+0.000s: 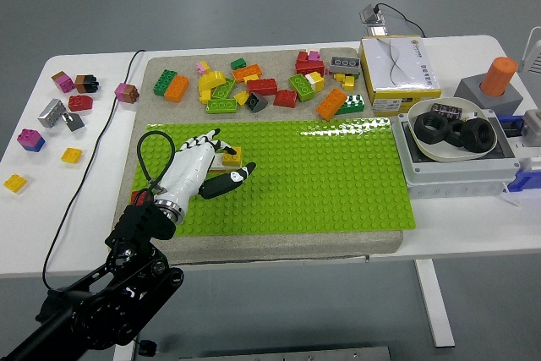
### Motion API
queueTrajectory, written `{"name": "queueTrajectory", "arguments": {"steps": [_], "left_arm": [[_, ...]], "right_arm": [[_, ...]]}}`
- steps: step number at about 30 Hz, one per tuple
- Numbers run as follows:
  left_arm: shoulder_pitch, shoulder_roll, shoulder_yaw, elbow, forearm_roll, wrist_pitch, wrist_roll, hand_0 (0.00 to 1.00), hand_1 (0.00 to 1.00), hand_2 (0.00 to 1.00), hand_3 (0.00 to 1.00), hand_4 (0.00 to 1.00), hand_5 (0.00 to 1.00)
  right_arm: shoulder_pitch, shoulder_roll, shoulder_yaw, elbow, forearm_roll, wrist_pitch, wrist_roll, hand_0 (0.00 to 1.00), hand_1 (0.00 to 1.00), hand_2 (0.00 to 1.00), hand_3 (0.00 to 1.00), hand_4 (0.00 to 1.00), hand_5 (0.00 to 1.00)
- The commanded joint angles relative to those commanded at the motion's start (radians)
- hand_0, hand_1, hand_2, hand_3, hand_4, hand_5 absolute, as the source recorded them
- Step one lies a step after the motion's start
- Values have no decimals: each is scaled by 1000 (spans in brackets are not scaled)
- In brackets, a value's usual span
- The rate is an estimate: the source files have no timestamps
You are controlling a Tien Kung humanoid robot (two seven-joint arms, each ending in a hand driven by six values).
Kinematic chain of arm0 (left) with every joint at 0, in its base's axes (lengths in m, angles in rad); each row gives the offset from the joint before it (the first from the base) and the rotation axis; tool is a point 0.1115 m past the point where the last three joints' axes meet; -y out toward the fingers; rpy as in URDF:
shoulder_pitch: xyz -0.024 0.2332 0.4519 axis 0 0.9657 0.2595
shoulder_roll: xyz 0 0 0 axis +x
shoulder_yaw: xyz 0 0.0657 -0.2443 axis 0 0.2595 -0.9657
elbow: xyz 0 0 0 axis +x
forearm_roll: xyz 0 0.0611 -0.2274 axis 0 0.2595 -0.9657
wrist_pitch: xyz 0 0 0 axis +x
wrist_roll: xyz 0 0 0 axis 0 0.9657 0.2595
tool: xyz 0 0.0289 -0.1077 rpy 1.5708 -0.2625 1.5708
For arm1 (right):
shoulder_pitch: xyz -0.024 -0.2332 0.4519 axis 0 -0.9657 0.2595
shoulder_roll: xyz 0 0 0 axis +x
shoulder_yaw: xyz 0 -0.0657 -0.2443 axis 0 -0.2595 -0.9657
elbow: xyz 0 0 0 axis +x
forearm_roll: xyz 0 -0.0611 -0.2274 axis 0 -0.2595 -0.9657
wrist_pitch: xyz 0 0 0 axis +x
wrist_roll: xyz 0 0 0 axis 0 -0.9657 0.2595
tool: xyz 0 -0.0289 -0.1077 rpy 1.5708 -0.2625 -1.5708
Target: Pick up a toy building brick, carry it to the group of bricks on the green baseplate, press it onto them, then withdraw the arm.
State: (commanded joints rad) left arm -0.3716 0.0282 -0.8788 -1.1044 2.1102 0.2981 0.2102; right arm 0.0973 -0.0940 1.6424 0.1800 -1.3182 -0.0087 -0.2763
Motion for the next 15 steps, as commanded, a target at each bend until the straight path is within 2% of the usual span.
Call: {"name": "queueTrajectory", "arguments": {"steps": [15], "left_arm": [[-2,-5,-3,10,7,1,14,998,998,998,629,806,812]], "right_arm": [[0,1,0,0,2,0,1,619,606,649,689,734,898]]}}
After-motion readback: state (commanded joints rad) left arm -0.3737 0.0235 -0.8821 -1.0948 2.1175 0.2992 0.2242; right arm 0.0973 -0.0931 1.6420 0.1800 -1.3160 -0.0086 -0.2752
